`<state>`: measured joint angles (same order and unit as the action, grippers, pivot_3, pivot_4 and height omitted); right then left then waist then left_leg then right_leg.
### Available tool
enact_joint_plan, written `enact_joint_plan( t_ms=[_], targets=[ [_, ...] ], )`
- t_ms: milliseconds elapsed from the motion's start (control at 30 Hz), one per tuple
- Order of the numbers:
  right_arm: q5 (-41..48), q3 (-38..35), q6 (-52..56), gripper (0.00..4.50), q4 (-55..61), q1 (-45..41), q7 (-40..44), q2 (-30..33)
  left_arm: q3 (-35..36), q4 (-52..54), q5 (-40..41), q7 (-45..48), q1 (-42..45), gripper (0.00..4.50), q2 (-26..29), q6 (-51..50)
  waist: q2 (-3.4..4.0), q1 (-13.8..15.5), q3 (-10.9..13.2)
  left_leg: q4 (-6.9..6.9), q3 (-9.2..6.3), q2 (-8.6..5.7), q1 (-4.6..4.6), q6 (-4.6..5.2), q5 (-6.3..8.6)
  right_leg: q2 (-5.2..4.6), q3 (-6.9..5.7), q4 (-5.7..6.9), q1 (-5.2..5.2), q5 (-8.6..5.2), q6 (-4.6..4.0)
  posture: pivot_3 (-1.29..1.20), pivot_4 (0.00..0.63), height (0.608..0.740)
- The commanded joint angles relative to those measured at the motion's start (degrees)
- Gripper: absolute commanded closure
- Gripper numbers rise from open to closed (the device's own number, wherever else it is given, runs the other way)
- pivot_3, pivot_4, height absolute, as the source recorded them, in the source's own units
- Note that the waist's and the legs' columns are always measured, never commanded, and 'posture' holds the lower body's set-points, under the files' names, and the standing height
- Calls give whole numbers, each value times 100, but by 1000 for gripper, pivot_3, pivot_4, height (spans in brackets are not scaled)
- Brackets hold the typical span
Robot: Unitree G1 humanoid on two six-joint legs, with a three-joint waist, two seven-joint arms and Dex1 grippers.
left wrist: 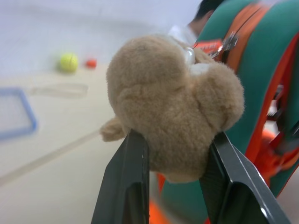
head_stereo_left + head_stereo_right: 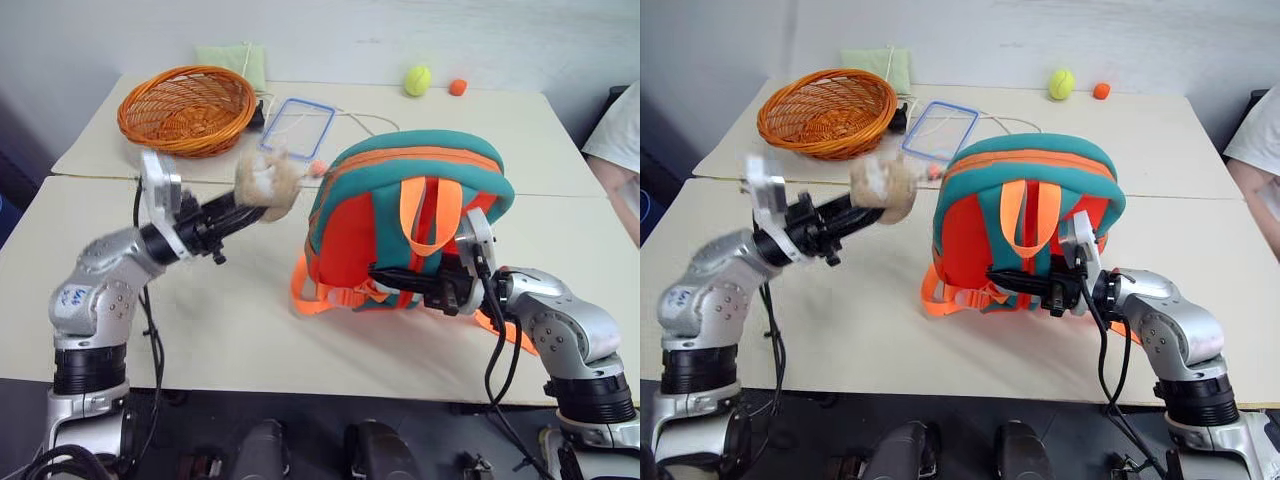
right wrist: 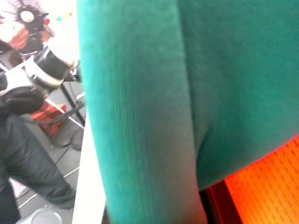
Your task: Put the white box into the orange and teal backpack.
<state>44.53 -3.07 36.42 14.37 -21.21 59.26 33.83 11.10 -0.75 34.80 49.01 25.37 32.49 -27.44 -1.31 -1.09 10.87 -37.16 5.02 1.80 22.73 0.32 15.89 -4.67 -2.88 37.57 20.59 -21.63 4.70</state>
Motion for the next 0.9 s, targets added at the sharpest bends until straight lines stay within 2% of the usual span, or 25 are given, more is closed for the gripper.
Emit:
enact_joint_plan(
  t_ms=[33,133,300,367,500,567,633,733,833,900],
  targets=[
    [112,-217,-97,4500,235,79,-184,-93,-422,-280,-810,-10,-205,3407,40,685,0,0,0,1,0,0,1,0,0,-1,0,0,0,0,0,0,150,740],
    [105,-258,-169,4500,212,100,-332,-214,-724,-510,-1247,-287,-266,3407,-177,943,0,8,0,2,1,-2,1,1,1,-4,1,0,0,0,0,0,150,740],
    [-78,-274,-437,4500,-19,234,-396,-414,-1078,-523,-1450,-171,-527,3407,-541,1295,0,29,0,2,2,-2,1,2,2,-5,1,-1,0,0,0,0,150,740],
    [-377,-216,-729,3816,-181,365,-381,-413,-1162,-466,-1503,14,-694,3411,-450,1399,0,25,-1,2,2,-1,-1,2,2,-5,1,-2,0,0,0,0,150,740],
    [-653,-511,-1328,2430,-66,836,-80,-96,-743,-245,-1212,304,-984,2161,20,1274,0,26,-1,6,5,-1,-4,1,3,-5,3,-2,0,0,0,0,150,740],
    [-426,-1244,-1272,1713,7,1223,101,410,-335,-7,-940,674,-1198,1464,540,1194,0,26,-1,6,5,-1,-2,3,4,-6,3,-2,0,0,0,0,150,740],
    [-392,-1661,-1268,1007,-16,1616,405,879,-61,187,-785,950,-1404,799,951,1153,1,30,0,7,5,-2,4,8,7,-11,3,-5,3,0,0,0,150,740],
    [-1010,-2222,-2141,32,-756,2342,1201,1632,373,413,-949,1377,-2045,0,1641,1469,2,52,0,13,3,-2,-3,15,13,-14,0,-27,-9,0,-1,0,150,740],
    [-1354,-2589,-2984,32,-1977,2230,1384,1909,961,712,-845,1587,-2837,0,1888,1611,9,-15,3,26,11,-1,-45,53,48,-15,4,-60,-57,-1,-2,0,150,740],
    [-1614,-2536,-3450,32,-2944,1941,1593,2122,1226,777,-1113,1609,-3349,0,2000,1864,13,-80,5,26,13,-2,-62,55,56,-21,5,-70,-76,-1,-2,0,150,740]
  ],
)
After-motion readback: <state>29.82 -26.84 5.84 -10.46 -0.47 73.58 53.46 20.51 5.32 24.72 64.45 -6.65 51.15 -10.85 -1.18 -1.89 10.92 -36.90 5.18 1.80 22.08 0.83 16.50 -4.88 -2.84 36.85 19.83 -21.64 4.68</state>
